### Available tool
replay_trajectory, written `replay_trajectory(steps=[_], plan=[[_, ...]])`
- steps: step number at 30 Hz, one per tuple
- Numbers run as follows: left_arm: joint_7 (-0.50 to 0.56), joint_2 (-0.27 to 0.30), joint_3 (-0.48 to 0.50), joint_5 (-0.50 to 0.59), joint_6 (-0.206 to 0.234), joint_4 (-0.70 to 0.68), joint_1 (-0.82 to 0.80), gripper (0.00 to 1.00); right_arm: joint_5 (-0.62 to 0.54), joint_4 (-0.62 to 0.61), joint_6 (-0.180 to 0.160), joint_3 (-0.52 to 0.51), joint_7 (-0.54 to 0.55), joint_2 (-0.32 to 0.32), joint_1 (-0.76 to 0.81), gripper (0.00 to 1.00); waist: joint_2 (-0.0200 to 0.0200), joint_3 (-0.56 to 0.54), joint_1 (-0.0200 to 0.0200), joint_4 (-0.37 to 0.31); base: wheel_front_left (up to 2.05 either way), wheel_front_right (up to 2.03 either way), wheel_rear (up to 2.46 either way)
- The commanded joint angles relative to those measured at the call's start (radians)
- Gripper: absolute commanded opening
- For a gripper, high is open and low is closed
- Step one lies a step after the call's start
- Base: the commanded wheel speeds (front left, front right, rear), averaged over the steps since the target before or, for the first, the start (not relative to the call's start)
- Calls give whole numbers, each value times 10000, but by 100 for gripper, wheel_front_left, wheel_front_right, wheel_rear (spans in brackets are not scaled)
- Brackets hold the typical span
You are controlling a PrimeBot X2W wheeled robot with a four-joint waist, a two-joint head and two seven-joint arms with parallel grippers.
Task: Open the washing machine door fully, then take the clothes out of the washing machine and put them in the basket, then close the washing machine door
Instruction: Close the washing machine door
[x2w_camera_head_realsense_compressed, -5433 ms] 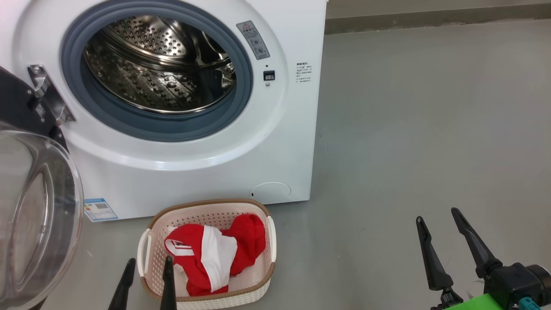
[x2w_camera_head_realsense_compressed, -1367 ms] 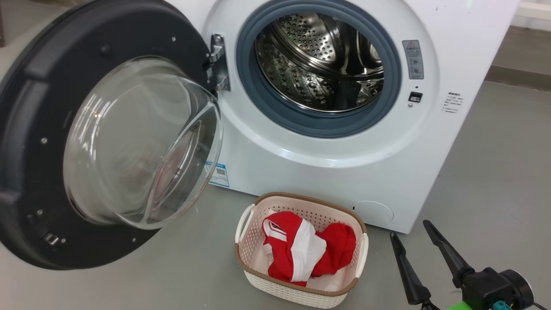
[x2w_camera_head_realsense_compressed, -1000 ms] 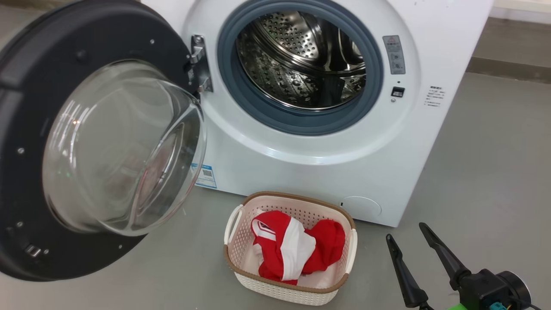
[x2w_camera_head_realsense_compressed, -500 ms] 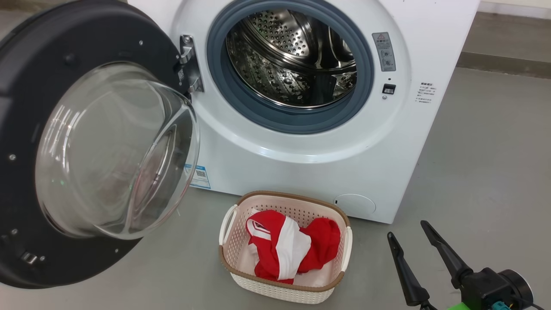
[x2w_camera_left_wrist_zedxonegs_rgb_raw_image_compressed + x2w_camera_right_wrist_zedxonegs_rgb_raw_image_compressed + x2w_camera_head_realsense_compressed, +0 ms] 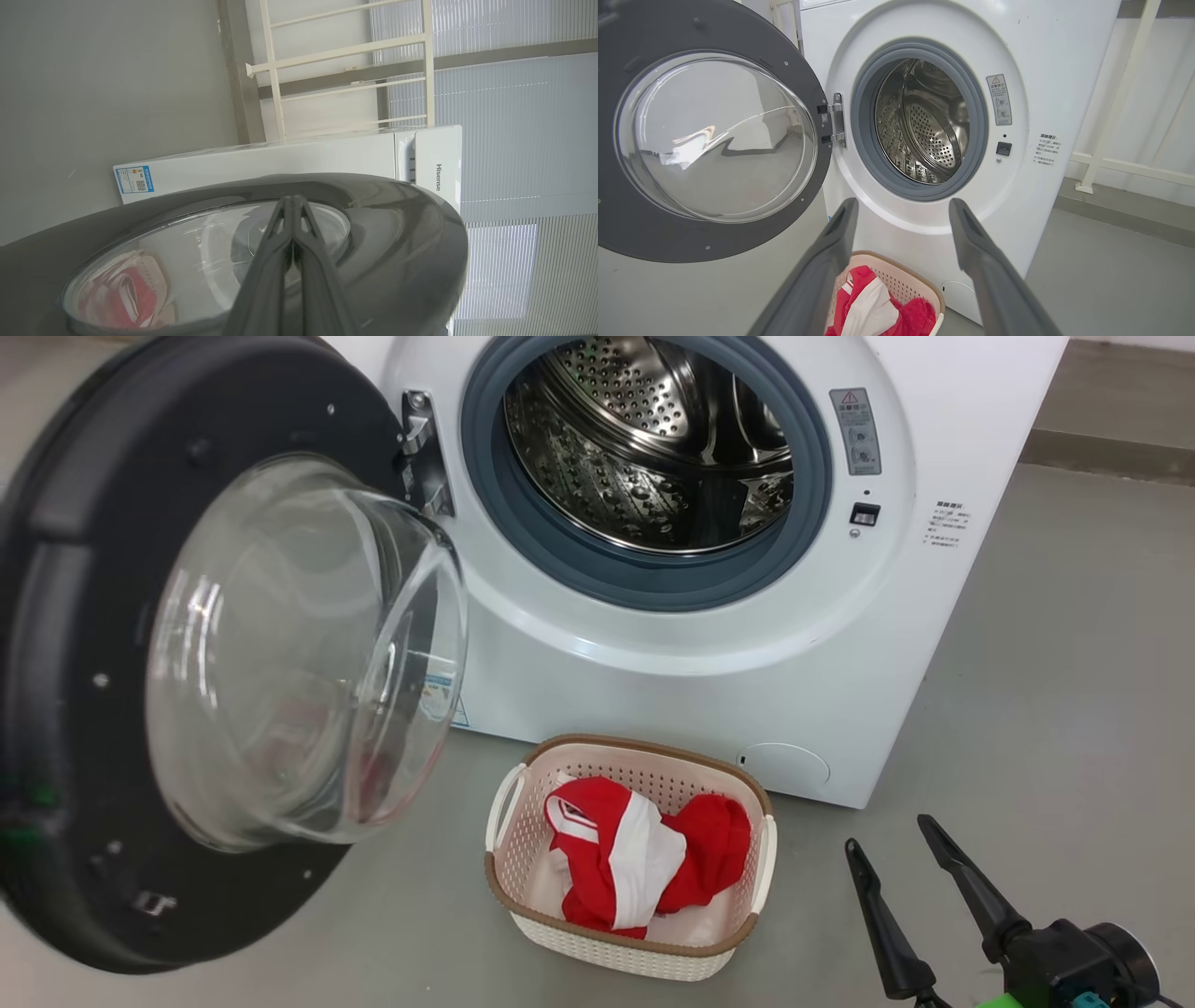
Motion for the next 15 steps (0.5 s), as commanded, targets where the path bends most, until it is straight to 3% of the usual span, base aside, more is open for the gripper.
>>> replay_trajectory(steps=[1,15], plan=[[286,-24,-21,-156,62,-563,231,0,104,-207,63,142,-139,-131,-321,100,-1,35,0,3,0,0,0],[1027,-1635,224,-916,1234,-4587,2041,0,267,-18,63,-10,-399,-131,-402,100,-1,245,0,213,0,0,0]])
